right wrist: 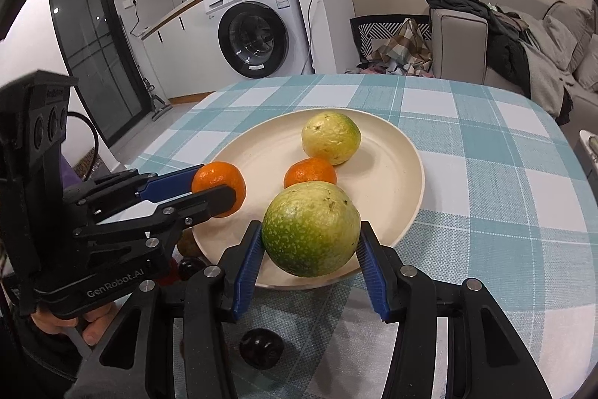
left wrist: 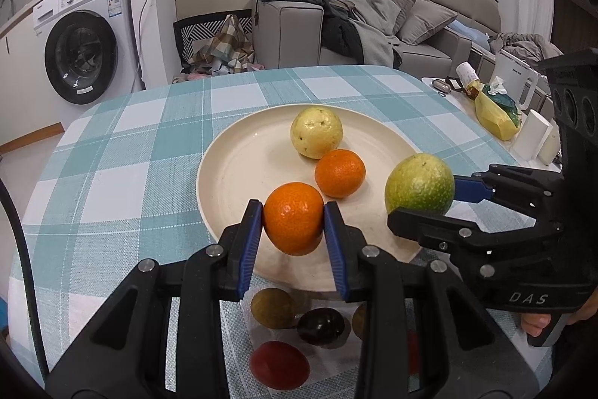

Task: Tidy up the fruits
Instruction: 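Lower the orange onto the plate with the left tool while the right tool lowers the green citrus, then withdraw both open tools back toward the row of small fruits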

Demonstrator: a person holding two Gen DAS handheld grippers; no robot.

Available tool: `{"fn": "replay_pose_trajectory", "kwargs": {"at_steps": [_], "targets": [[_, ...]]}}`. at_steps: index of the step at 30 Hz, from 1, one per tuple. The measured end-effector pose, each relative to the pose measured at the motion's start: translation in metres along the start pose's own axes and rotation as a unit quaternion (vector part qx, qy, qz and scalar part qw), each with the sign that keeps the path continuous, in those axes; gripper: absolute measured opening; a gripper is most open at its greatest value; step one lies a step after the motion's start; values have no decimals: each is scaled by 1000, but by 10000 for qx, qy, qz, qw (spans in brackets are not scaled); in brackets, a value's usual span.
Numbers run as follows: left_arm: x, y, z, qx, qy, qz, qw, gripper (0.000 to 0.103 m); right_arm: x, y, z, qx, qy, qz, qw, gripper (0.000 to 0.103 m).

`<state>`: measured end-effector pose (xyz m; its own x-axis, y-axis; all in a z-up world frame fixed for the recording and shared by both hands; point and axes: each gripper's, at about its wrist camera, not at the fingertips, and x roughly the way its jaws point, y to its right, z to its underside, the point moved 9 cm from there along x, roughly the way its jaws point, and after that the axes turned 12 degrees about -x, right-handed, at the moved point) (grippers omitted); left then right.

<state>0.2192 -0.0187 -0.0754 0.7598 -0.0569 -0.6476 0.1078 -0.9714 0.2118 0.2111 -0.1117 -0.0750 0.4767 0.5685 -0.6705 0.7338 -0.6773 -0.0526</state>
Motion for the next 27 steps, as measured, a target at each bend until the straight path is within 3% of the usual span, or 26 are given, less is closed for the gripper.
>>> {"fn": "replay_pose_trajectory", "kwargs": {"at_steps": [6, 10, 11, 16, 21, 23, 24, 27], "targets": [[3, 0, 3, -105, -92, 92, 9999, 30, -8, 6, -4, -31, 228, 310, 9993, 53], [1, 0, 2, -102, -73, 75, 9999, 33, -11, 18, -2, 211, 269, 315, 9989, 66], [1, 0, 3, -112, -119, 86, 9998, 36, -11, 21, -1, 242, 276, 332, 9988, 69], [-5, -3, 2, -148, -42, -7, 9999, 79, -14, 23, -3, 267, 343, 378, 9983, 89], [-12, -11, -1, -290, 52, -64, 9995, 87, -18, 24, -4, 270, 410, 477, 9977, 101], [-13, -14, -1, -328, 69, -119, 9994, 93, -20, 23, -3, 249, 426, 450, 9978, 103], [-15, -16, -1, -339, 103, -138, 9993, 102, -20, 23, -2, 229, 411, 427, 9980, 103], [-24, -19, 1, -331, 219, -176, 9991, 103, -22, 19, 0, 170, 370, 374, 9985, 103]]}}
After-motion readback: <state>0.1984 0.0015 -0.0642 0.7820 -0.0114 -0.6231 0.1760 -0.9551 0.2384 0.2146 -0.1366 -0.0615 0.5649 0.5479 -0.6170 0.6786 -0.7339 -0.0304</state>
